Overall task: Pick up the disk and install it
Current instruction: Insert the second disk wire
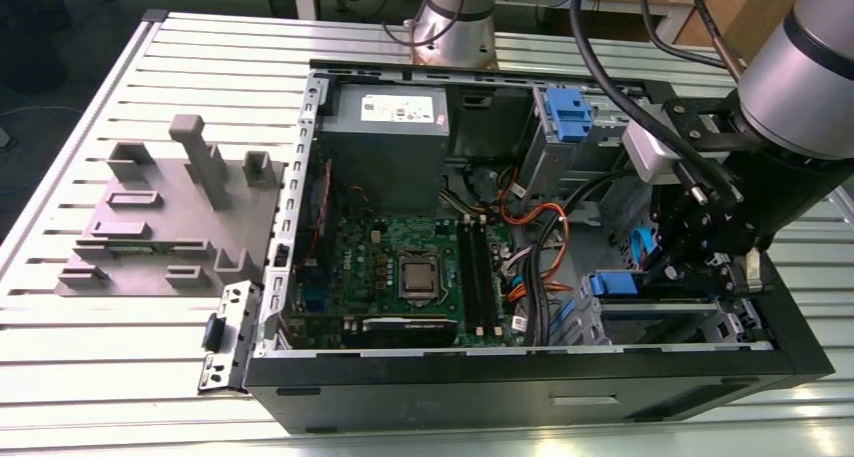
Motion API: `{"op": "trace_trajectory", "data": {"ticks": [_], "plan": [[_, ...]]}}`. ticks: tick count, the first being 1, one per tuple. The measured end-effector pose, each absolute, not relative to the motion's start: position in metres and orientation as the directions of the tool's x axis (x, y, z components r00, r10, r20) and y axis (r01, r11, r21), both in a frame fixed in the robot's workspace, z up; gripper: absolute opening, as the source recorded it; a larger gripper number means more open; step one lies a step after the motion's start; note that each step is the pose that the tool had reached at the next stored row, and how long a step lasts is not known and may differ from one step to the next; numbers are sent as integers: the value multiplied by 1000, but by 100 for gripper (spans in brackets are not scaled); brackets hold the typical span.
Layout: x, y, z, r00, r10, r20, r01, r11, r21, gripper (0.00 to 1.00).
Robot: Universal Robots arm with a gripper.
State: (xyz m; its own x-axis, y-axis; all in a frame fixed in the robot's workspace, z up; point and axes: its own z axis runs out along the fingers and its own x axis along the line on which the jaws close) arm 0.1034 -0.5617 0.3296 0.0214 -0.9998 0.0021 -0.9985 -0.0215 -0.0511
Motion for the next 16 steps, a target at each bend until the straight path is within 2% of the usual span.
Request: {"op": "trace_trajectory", "data": {"ticks": [11, 12, 16], "plan": [[103, -562, 329, 21, -1000, 2, -998, -22, -51, 17], [103, -562, 330, 21, -1000, 2, -998, -22, -51, 24], [103, -562, 335, 21, -1000, 2, -998, -22, -51, 24]]}}
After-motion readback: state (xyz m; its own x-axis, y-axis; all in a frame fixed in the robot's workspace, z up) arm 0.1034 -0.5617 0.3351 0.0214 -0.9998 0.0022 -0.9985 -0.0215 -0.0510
